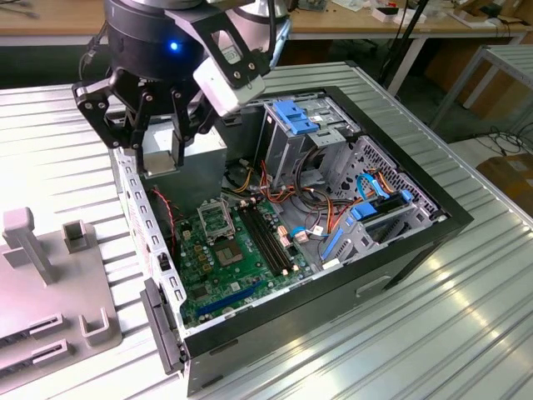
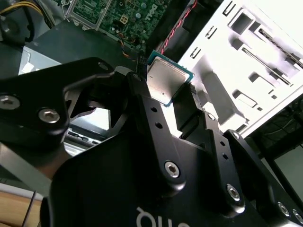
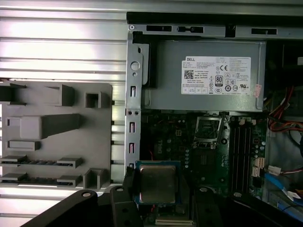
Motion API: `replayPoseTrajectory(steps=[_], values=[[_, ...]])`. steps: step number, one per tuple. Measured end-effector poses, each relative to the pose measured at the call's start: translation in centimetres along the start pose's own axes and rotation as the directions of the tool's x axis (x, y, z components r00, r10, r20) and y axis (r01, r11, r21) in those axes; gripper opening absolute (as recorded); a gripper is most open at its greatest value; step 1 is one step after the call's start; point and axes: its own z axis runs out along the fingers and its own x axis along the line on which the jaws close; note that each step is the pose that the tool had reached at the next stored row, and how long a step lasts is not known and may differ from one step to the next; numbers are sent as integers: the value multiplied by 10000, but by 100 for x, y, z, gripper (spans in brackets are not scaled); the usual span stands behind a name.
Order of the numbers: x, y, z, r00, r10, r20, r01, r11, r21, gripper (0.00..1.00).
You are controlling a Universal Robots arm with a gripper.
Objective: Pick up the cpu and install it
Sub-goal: 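Pick up the cpu and move it towards the insertion slot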
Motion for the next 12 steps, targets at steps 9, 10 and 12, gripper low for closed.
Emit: replayPoseTrajectory(steps=[9, 10, 12], values=[[-80, -2, 16, 10000, 1, 56, -1, 10000, 10, 47], [-112, -3, 17, 10000, 1, 56, -1, 10000, 12, 47], [-166, -5, 18, 10000, 0, 56, 0, 10000, 12, 47]])
